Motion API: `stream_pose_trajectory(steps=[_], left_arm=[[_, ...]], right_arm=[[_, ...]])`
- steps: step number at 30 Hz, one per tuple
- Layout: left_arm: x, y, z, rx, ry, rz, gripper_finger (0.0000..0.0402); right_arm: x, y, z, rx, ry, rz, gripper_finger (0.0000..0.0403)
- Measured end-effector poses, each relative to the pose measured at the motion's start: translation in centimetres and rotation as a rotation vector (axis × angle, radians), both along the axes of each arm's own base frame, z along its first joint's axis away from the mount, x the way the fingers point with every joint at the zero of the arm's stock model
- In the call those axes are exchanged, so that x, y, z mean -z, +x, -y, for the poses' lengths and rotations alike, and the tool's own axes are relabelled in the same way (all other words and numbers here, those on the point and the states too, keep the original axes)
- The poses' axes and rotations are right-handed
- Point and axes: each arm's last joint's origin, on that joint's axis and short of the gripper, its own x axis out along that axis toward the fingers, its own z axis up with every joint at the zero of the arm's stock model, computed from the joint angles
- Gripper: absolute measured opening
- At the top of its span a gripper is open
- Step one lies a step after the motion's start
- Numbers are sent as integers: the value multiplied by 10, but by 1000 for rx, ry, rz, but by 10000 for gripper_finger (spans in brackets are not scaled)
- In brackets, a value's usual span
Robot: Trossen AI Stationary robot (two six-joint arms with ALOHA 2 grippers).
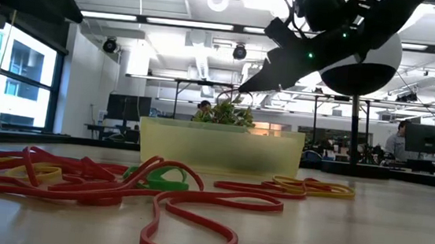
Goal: Pick and place rubber bands into bin
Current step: Put the red rubber band into the yellow bin, then put the blue rubber band into the yellow bin
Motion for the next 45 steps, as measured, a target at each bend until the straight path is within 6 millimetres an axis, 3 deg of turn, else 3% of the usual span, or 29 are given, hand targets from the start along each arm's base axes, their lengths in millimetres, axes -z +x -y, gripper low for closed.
stream_pose_trajectory(steps=[8,18,23,31,45], left_arm=[[0,0,0,0,-2,2,134],[0,0,0,0,-5,6,134],[-1,1,2,42,-8,-7,134],[2,14,18,304,-52,-60,134],[45,43,49,486,-199,-227,133]], right_arm=[[3,-1,-1,-23,47,-21,30],[6,-2,-3,-49,102,-40,174],[4,1,-13,-183,149,-20,218],[7,3,-62,-380,204,-54,202],[7,-6,-138,-553,277,-79,150]])
